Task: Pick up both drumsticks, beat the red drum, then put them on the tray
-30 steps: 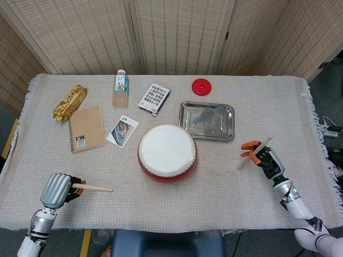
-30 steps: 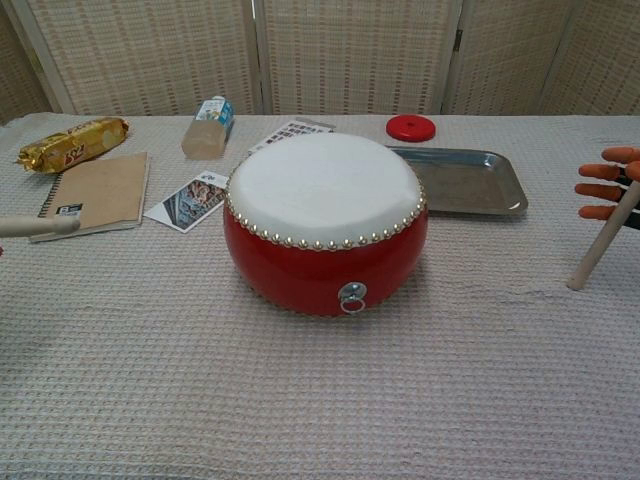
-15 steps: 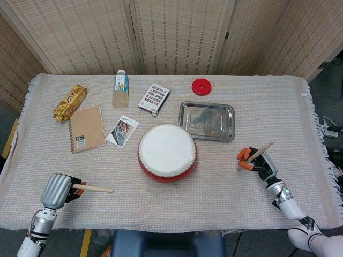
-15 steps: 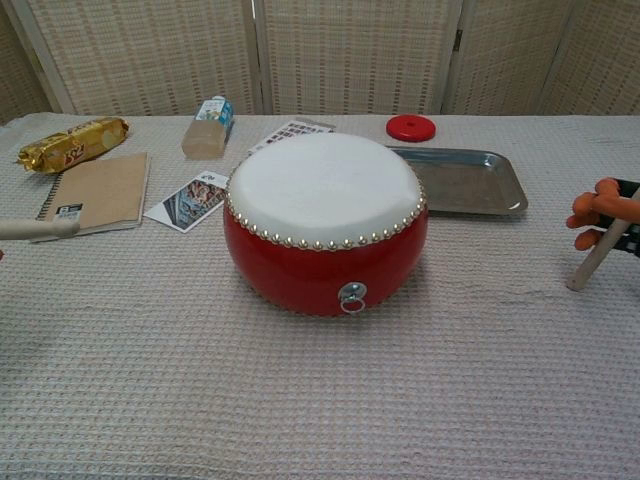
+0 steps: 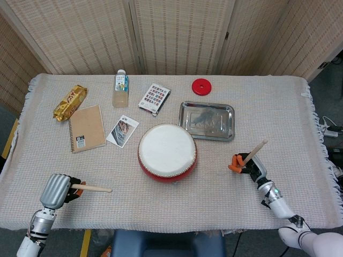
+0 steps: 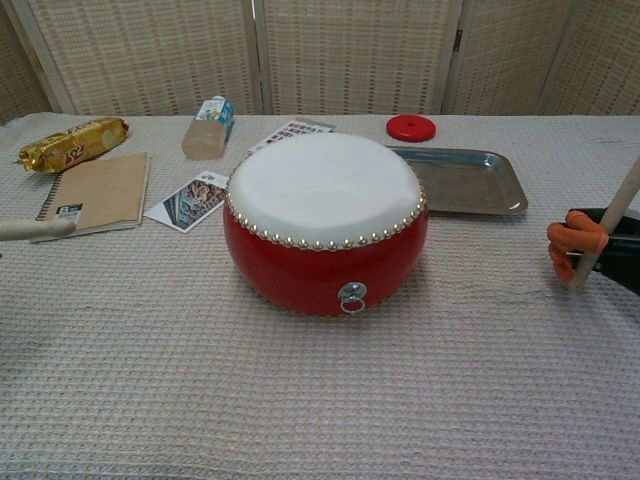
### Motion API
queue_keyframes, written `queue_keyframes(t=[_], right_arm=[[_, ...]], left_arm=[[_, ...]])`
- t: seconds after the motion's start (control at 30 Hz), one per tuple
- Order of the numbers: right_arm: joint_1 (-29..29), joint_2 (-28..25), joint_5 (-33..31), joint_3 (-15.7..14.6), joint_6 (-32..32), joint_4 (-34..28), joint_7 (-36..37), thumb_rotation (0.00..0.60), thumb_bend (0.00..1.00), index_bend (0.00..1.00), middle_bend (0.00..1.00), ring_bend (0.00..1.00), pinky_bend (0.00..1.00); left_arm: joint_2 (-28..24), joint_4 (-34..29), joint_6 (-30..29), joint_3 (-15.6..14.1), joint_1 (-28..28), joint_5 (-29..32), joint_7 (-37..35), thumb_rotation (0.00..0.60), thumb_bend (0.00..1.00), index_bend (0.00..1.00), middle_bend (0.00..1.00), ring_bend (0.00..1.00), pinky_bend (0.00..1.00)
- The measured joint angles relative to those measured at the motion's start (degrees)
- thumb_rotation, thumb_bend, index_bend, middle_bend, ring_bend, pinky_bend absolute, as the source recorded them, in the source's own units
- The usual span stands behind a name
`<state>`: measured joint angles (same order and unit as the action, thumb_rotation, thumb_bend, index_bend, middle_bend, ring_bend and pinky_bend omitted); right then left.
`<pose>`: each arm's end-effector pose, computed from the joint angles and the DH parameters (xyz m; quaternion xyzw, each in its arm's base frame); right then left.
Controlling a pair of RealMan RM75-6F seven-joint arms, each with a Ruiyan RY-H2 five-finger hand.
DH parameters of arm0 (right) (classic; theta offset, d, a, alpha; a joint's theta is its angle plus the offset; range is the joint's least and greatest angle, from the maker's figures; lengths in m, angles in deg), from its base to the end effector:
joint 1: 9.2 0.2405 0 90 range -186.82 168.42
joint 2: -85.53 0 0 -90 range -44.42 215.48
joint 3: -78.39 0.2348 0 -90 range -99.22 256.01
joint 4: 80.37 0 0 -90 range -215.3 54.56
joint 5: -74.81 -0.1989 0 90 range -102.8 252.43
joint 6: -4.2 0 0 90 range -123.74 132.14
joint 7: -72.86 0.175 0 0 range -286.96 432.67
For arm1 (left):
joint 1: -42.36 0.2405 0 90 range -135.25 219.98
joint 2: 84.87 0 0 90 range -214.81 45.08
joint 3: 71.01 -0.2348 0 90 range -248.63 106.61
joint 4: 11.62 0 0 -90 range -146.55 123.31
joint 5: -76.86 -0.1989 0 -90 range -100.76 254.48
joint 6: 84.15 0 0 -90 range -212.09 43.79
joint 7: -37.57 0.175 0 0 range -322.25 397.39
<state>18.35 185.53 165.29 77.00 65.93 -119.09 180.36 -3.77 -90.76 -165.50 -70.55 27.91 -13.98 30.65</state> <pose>-0.2991 -0.3250 -0.0165 0.2596 -0.7896 0.5479 0.0947 -0.2522 0.2455 0.0654 -0.6378 -0.4031 -0.4613 0.4668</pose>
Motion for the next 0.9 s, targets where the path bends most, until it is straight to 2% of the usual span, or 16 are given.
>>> queue_keyframes(t=[0.1, 0.2, 0.3, 0.33, 0.43, 0.63, 0.73, 0.9], right_arm=[[0.15, 0.66, -0.28, 0.20, -0.14, 0.05, -1.69, 0.600, 0.00, 1.00, 0.81, 0.73, 0.77], [0.15, 1.34, -0.62, 0.51, -0.02, 0.17, -3.56, 0.600, 0.02, 1.00, 0.89, 0.82, 0.84], [0.15, 2.06, -0.81, 0.74, 0.29, 0.40, -5.61, 0.600, 0.15, 1.00, 0.96, 0.90, 0.89], [0.14, 2.30, -0.85, 0.87, 0.58, 0.47, -6.21, 0.600, 0.25, 1.00, 0.98, 0.94, 0.92], [0.08, 2.99, -0.87, 1.27, 2.13, 0.80, -7.75, 0.600, 0.45, 1.00, 1.00, 1.00, 1.00], [0.15, 4.19, -0.17, 1.58, 5.18, 1.47, -14.14, 0.600, 0.72, 1.00, 1.00, 1.00, 1.00], [0.30, 4.38, 0.27, 1.45, 5.80, 1.59, -16.97, 0.600, 0.78, 1.00, 1.00, 1.00, 1.00], [0.46, 4.39, 1.11, 0.70, 6.22, 1.61, -21.79, 0.600, 0.83, 1.00, 1.00, 1.00, 1.00]], left_arm=[[0.03, 0.31, 0.00, -0.06, 0.07, 0.03, -0.38, 0.600, 0.48, 1.00, 1.00, 1.00, 1.00], [0.09, 0.70, 0.06, -0.13, 0.12, 0.07, -0.71, 0.600, 0.48, 1.00, 1.00, 1.00, 1.00], [0.17, 1.05, 0.00, -0.11, 0.15, 0.09, -1.02, 0.600, 0.47, 1.00, 1.00, 1.00, 1.00], [0.19, 1.15, 0.00, -0.10, 0.16, 0.09, -1.14, 0.600, 0.47, 1.00, 1.00, 1.00, 1.00], [0.29, 1.51, 0.06, -0.10, 0.13, 0.10, -1.46, 0.600, 0.48, 1.00, 1.00, 1.00, 1.00], [0.66, 2.47, 0.26, 0.00, -0.02, 0.16, -2.03, 0.600, 0.48, 1.00, 1.00, 1.00, 1.00], [0.88, 3.01, 0.48, 0.00, -0.15, 0.17, -2.34, 0.600, 0.48, 1.00, 1.00, 1.00, 1.00], [1.19, 3.88, 0.78, -0.06, -0.29, 0.20, -2.97, 0.600, 0.48, 1.00, 1.00, 1.00, 1.00]])
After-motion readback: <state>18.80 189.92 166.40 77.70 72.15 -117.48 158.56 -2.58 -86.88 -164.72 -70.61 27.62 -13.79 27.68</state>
